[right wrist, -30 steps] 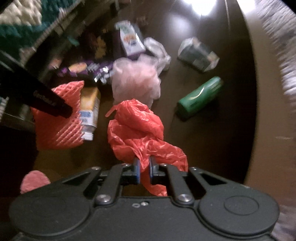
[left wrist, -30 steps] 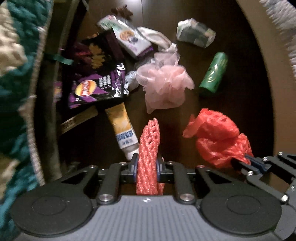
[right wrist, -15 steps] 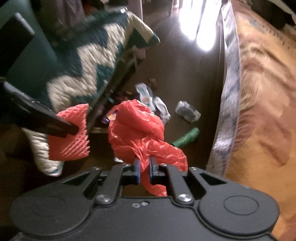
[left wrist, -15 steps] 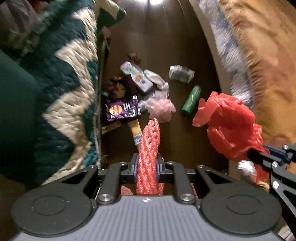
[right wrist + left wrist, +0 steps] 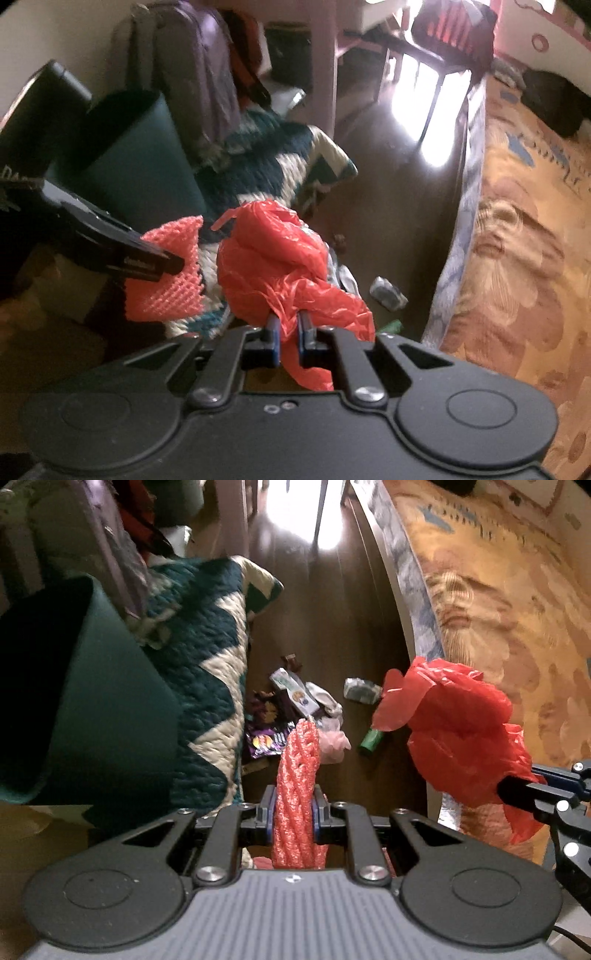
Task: Collect trash
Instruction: 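Carry the red mesh sleeve and red bag into the green bin with both tools, then open both tools to drop the red items into the bin, then grasp the yellow drink carton with the left tool while the right tool grasps the green tube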
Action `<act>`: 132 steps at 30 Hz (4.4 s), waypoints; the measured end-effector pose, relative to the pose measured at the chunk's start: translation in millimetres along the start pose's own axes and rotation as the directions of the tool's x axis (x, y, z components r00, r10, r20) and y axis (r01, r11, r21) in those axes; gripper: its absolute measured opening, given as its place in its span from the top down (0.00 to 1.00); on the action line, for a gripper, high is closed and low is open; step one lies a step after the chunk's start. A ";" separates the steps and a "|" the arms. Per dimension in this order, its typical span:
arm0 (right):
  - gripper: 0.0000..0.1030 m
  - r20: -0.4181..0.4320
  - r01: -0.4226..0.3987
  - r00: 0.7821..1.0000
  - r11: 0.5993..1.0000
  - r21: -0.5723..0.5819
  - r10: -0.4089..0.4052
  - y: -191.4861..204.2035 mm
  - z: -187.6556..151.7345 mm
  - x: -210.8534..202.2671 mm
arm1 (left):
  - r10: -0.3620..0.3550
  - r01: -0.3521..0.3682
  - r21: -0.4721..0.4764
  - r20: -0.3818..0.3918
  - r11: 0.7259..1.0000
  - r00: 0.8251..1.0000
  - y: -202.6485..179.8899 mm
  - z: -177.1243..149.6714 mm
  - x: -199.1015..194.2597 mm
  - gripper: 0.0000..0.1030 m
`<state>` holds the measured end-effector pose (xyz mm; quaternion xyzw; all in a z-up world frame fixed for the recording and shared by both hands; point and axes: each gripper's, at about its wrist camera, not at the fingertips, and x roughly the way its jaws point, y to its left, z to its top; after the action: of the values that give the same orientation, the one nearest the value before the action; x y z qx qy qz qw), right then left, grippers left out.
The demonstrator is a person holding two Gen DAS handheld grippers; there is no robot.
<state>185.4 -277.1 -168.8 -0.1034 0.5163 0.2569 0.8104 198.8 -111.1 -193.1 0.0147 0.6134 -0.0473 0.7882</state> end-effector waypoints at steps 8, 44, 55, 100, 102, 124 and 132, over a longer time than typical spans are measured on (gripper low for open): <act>0.92 0.040 -0.057 0.997 0.998 -0.031 0.058 48.1 53.3 -33.3 | 0.011 -0.009 -0.021 0.079 1.000 0.997 44.4 9.5 -65.5 0.83; 0.90 -0.251 -0.094 0.966 0.991 -0.099 0.067 260.2 254.8 167.1 | 0.110 -0.120 -0.176 -0.065 0.977 0.992 288.2 54.6 -1.1 0.83; 0.78 -0.246 -0.118 0.964 0.992 -0.046 0.103 245.7 252.3 166.9 | 0.053 -0.064 -0.179 -0.065 0.982 0.996 285.0 50.0 12.5 0.47; 0.00 0.149 -0.141 0.981 0.982 0.124 0.122 2.6 61.2 -40.8 | -0.095 0.118 -0.082 0.234 0.990 0.968 65.2 8.2 -74.7 0.18; 0.00 0.132 -0.134 0.984 0.984 0.114 0.118 -16.6 52.6 -30.9 | -0.109 0.134 -0.102 0.217 0.986 0.970 47.6 8.2 -56.5 0.17; 0.00 -0.008 0.033 0.999 0.959 0.282 -0.031 -145.9 -45.4 268.2 | -0.025 0.021 -0.123 -0.033 0.992 0.999 -25.3 -24.1 285.9 0.17; 0.01 -0.120 0.155 0.986 0.890 0.430 -0.114 -187.3 -90.0 405.2 | -0.015 0.003 -0.142 -0.089 0.990 0.996 -23.6 -39.2 405.2 0.17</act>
<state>348.6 -349.2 -587.8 0.0341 0.5890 0.0726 0.8041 257.2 -154.3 -594.4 -0.0418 0.6501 -0.0066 0.7587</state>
